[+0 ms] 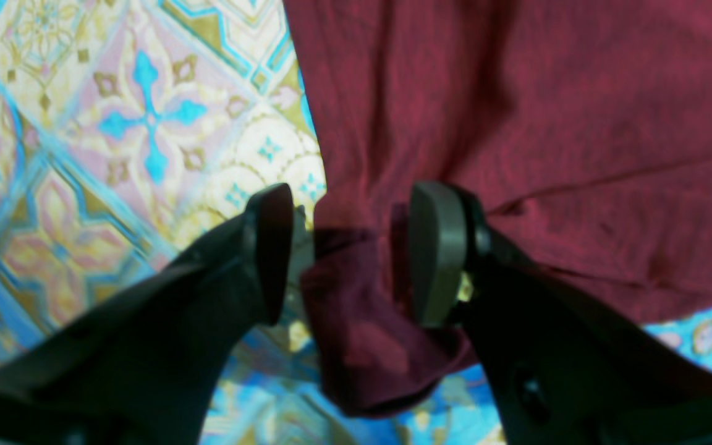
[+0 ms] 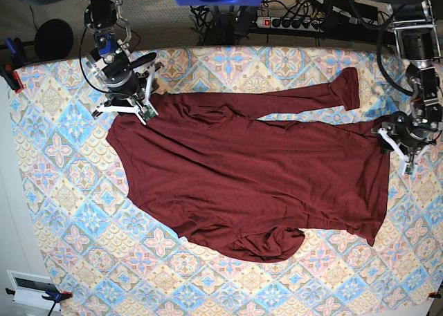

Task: Layout the t-shirt on the table in an organized manner, then fold the t-shirt properly
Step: 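Pull the grasped shirt side outward with the left gripper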

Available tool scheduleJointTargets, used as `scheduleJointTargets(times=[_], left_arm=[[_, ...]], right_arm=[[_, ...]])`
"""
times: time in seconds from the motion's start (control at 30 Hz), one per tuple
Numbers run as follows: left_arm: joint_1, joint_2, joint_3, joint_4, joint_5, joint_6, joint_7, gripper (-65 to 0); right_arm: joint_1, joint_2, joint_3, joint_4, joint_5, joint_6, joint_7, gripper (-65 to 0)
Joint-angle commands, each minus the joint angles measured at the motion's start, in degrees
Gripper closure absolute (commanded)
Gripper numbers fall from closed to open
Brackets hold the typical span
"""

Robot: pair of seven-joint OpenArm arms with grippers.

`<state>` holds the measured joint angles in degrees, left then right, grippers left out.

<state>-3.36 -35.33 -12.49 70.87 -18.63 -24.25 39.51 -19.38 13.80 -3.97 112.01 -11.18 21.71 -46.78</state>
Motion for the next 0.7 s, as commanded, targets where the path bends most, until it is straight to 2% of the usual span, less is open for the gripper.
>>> scheduleJointTargets(times=[0.0,0.13,0.4,0.47,0.57,0.6,0.67], left_arm=[[-1.6,-0.9,0.8,0.7,-0.6,-0.1,-1.3,-30.2],[-1.5,-0.5,4.3,0.7,-0.6,-0.1,-1.3,-30.2],[-1.3,-0.4,4.6,0.7,-0.5,-0.1,-1.2,-29.2],[-0.1,-0.6,4.6,0.7,-0.6,-0.1,-1.2,-22.2],[0.7,-0.6,4.4,0.9,-1.1,-0.2,-1.2,-3.3],[0.8,-0.7,4.4,0.9,-1.1,-0.2,-1.2,0.0],[0.9,-0.7,4.4,1.2,-1.3,-0.2,-1.2,-0.5]], right_arm=[[0.3,0.5,0.2,1.0,0.0,-0.4,0.9,-10.9],[0.2,0.5,0.2,1.1,0.0,-0.4,0.9,-10.9],[0.2,0.5,0.3,1.1,0.0,-0.4,0.9,-10.9],[0.2,0.5,0.2,1.1,0.0,-0.4,0.9,-10.9],[0.2,0.5,0.3,1.1,0.0,-0.4,0.9,-10.9],[0.2,0.5,0.3,1.1,0.0,-0.4,0.9,-10.9],[0.2,0.5,0.3,1.1,0.0,-0.4,0.9,-10.9]])
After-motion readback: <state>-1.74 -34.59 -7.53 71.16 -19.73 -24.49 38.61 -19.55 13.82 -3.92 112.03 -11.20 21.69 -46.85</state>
